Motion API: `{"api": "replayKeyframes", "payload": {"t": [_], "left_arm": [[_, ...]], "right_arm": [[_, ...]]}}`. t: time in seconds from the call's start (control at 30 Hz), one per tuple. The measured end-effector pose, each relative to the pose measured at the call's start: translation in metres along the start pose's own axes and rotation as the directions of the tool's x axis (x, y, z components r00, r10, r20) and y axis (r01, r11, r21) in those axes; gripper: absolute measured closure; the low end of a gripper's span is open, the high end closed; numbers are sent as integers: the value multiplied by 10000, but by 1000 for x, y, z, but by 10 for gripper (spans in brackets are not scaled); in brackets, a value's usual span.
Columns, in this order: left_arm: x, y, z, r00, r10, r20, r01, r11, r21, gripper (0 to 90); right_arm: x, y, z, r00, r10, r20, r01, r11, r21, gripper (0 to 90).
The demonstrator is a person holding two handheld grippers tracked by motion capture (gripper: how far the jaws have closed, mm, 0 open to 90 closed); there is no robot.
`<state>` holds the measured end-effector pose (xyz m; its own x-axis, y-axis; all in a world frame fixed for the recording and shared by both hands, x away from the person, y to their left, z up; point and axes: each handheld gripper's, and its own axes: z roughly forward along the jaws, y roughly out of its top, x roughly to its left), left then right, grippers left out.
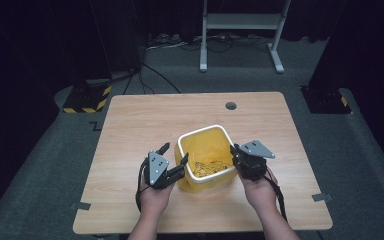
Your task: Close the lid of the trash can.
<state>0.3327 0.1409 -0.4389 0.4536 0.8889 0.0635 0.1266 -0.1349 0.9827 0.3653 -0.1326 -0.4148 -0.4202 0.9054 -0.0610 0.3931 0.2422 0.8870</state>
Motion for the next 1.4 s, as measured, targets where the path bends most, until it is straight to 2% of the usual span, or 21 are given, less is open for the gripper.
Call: {"api": "replayKeyframes", "payload": {"t": [0.03,0.07,0.13,0.3,0.4,0.57,0.83,0.9,0.93,0.97,1.0,1.03,1.07,1.17,1.2,1.23,1.27,1.3,1.33,1.37,1.4], "left_arm": [[0,0,-1,10000,0,-51,0,10000,-7,298],[-1,2,-2,9989,383,-263,-383,9993,23,298],[-1,5,-2,9983,415,-419,-414,9991,56,295],[5,10,-3,9980,143,-608,-151,9998,-137,309],[9,10,7,9973,176,-707,-156,9994,297,313],[10,9,13,9984,147,-539,-131,9995,290,342],[11,6,19,9991,-71,-422,92,9987,504,372],[9,9,21,9984,92,-552,-54,9977,669,371],[6,12,18,9982,168,-570,-137,9984,550,321],[6,12,18,9982,168,-570,-137,9984,550,301],[4,15,11,9976,304,-620,-288,9992,259,301],[4,15,11,9976,304,-620,-288,9992,259,300],[4,15,7,9974,286,-655,-277,9995,147,300],[8,11,-8,9958,-45,-918,39,10000,-73,296],[11,5,-14,9939,-367,-1036,387,9991,173,297],[11,5,-14,9939,-367,-1036,387,9991,173,300],[12,-2,-17,9912,-606,-1179,669,9965,498,315],[12,-8,-18,9901,-837,-1128,935,9920,849,315],[10,-18,-17,9905,-975,-972,1126,9801,1633,324],[10,-18,-17,9905,-975,-972,1126,9801,1633,325],[5,-27,-11,9899,-1221,-725,1355,9650,2244,327]], "right_arm": [[2,-3,-5,10000,-59,-52,59,10000,-16,794],[3,-4,-8,9999,-85,-57,85,10000,-13,785],[4,-5,-10,9998,-85,-174,84,10000,-37,762],[-2,-2,-10,9998,73,-210,-79,9995,-297,677],[-4,8,-2,9998,63,-200,-69,9996,-285,721],[-5,16,8,9997,59,-221,-60,10000,-28,812],[-6,15,13,9995,278,-163,-273,9991,316,817],[-5,16,13,9994,314,-156,-308,9989,351,812],[-6,17,11,9995,222,-225,-217,9995,240,677],[-6,17,11,9995,222,-225,-217,9995,240,677],[-9,18,2,9995,216,-239,-223,9993,-292,666],[-9,18,2,9995,216,-239,-223,9993,-292,666],[-11,17,-6,9999,115,-98,-121,9978,-653,655],[-22,11,-16,9996,142,249,-112,9932,-1161,636],[-32,-1,-14,9978,239,624,-166,9931,-1158,616],[-32,-1,-14,9978,239,624,-166,9931,-1158,616],[-42,-16,-8,9956,375,859,-291,9948,-971,608],[-42,-16,-8,9956,375,859,-291,9948,-971,608],[-47,-31,0,9958,477,783,-431,9973,-600,607],[-47,-31,0,9958,477,783,-431,9973,-600,607],[-47,-43,8,9968,414,678,-400,9990,-220,592]]}}
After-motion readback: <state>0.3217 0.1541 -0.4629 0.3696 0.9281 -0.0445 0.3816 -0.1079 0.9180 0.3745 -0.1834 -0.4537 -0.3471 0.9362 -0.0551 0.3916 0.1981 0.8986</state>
